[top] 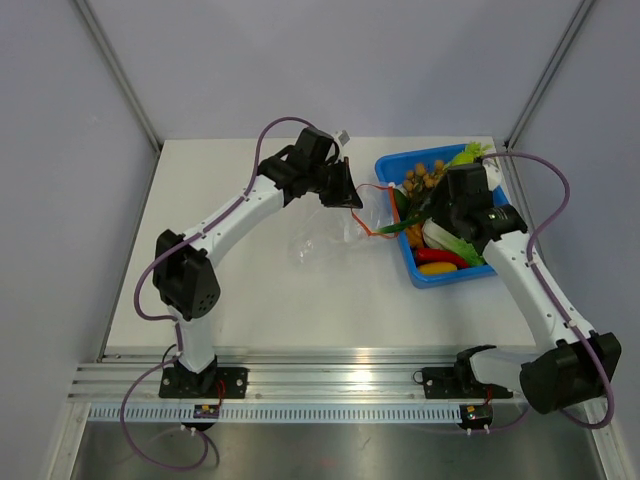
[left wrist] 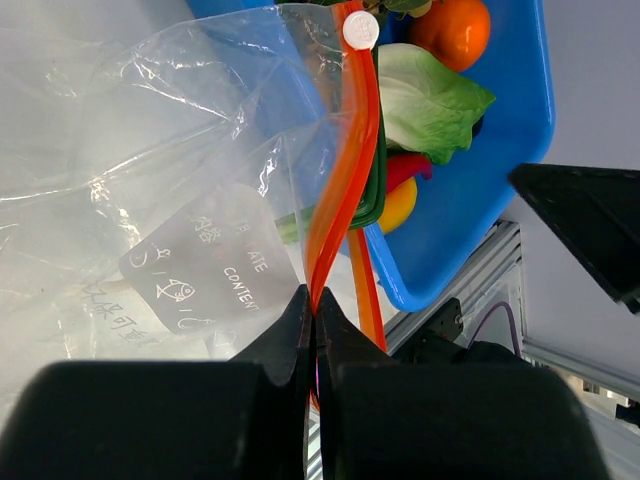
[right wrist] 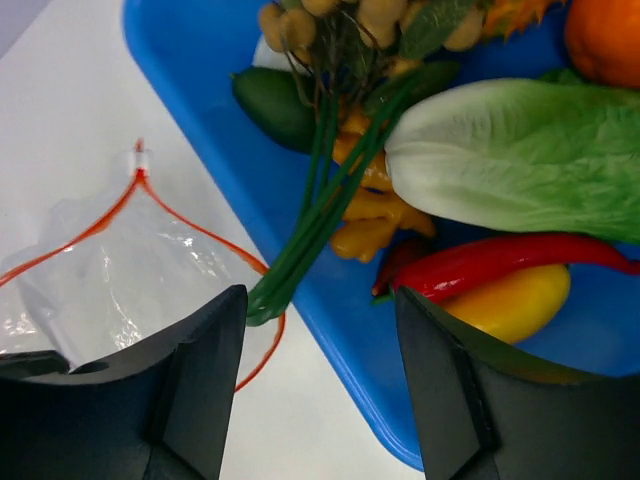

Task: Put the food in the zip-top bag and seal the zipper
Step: Place the fake vegetable in the bin.

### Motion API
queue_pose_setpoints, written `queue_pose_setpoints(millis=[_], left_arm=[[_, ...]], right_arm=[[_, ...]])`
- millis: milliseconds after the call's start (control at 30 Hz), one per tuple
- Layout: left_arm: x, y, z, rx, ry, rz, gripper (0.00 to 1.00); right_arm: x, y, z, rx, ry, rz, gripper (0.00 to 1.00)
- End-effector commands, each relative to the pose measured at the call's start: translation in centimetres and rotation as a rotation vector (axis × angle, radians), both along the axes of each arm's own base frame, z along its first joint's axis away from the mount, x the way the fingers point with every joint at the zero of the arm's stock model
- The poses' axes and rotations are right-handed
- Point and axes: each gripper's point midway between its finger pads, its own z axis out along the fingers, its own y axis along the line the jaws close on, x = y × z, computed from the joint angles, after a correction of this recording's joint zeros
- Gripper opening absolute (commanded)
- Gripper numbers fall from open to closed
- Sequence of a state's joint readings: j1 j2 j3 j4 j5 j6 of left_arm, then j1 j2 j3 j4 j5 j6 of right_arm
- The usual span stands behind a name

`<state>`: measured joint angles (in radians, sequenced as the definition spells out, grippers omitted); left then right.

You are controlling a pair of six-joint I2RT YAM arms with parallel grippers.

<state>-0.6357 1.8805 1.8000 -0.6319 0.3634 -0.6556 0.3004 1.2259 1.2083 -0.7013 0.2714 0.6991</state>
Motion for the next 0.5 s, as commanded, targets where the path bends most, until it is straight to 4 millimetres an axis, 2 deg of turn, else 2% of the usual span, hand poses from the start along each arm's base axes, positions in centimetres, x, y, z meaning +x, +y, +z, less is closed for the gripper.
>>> queue_pose_setpoints(millis=[0,33,67,200,467], left_arm=[[0.0,-0.2,3.2,-0.075,-0.068,-0.016,0.0],[-0.1,-0.3,3.1,-0.076,-0.066,-0.02,0.0],[-0.1,-0.3,3.2,-0.076,-0.065,-0.022,0.0],[-0.2,-0.3,3.1,-0.073,-0.066,-0.024,0.0],[-0.2,-0.5,3.2,-0.083,-0.062,-0.031,0.0]], right_arm=[[-0.4,1.4,-2.4,0.193,0.078,0.04,0.68],[-0.1,1.7,-2.7,0.254,0.081,0.054,0.68],[-0.3,1.8,-4.1,0.283,0.112,0.05,0.68],[0.6,2.9,-5.2,0.405,0.114,0.06,0.67],[3.2,3.9,-6.9,0.458,0.135,0.057,0.66]])
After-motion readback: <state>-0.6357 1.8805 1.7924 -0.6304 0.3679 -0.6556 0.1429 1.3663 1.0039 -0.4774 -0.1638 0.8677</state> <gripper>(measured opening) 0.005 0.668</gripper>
